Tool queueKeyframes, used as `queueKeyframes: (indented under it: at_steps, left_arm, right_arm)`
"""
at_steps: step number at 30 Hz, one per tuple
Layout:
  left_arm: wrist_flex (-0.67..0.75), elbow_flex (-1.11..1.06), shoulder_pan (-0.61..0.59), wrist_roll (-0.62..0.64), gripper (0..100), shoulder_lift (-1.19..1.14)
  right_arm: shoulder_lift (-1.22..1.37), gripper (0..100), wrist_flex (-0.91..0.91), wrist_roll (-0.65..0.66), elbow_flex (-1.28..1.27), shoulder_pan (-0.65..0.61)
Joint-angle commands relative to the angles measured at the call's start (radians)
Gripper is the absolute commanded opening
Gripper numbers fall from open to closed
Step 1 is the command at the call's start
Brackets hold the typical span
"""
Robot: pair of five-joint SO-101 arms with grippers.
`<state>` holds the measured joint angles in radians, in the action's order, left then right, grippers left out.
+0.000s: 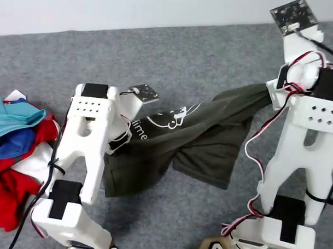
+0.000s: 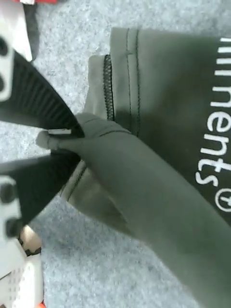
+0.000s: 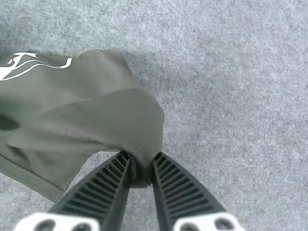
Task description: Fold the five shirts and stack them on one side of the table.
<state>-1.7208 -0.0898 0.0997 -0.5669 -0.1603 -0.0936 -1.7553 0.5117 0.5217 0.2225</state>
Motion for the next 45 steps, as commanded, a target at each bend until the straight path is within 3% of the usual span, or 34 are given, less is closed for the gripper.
queueKeyframes:
  at_steps: [1,5,9,13,18,25,30,40,45]
  left_arm:
    - [0.006,0.005,0.003,0.002,0,0.005]
    - [-0.006,0.022,-0.002,0.005,0,0.017]
    - [-0.034,0.113,-0.011,0.063,0,0.195]
    - [-0.031,0.272,-0.021,0.104,0,0.382]
    - [-0.025,0.49,-0.063,0.152,0,0.453]
    - [0.16,0.78,-0.195,0.172,1,0.456]
    - [0.308,0.897,-0.201,0.17,1,0.462]
    - [0.408,1.101,-0.198,0.011,1,0.463]
    - [0.342,0.989,-0.204,-0.101,1,0.433]
  right_arm:
    - [-0.05,1.0,-0.041,0.012,0.052,0.016]
    - [-0.056,1.0,-0.041,0.012,0.055,0.018]
    - [-0.11,1.0,-0.036,0.014,0.06,0.042]
    - [-0.176,1.0,-0.018,0.063,0.063,0.064]
    - [-0.211,1.0,0.107,0.078,0.152,0.124]
    - [-0.209,1.0,0.217,0.135,0.353,0.131]
    - [-0.216,1.0,0.36,0.23,0.427,0.133]
    - [-0.22,1.0,0.564,0.269,0.503,0.308]
    - [-0.188,1.0,0.538,0.321,0.428,0.295]
